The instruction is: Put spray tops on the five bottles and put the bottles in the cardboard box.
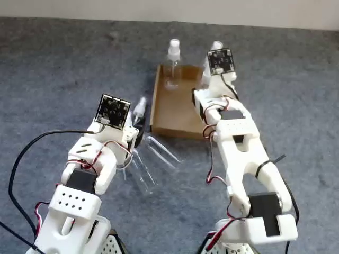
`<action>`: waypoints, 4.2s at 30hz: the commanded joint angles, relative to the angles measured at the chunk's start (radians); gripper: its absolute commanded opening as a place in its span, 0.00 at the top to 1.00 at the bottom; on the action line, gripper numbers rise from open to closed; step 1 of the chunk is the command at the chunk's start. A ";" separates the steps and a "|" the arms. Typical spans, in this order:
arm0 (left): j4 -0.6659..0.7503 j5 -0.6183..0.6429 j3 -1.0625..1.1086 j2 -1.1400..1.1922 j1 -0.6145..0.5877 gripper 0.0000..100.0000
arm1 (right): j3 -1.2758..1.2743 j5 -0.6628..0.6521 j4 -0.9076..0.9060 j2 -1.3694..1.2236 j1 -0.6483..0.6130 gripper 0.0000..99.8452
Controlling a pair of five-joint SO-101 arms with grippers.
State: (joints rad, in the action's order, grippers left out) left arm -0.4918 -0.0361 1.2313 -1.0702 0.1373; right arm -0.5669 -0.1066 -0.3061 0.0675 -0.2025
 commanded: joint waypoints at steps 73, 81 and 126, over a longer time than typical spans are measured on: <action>0.020 -0.005 -0.045 0.001 -0.012 0.83 | 0.550 0.009 -0.470 -0.031 -0.002 0.78; 0.069 0.003 -0.074 -0.001 -0.200 0.84 | 0.860 0.002 -0.881 -0.031 -0.088 0.78; -0.298 -0.189 -0.424 0.484 -0.631 0.79 | 0.002 -0.034 -0.668 -0.013 -0.530 0.99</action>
State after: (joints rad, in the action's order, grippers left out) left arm -0.7173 -0.2140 0.8922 -0.5869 -0.4933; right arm -0.5593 -0.1373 -0.9567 0.0245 -0.7273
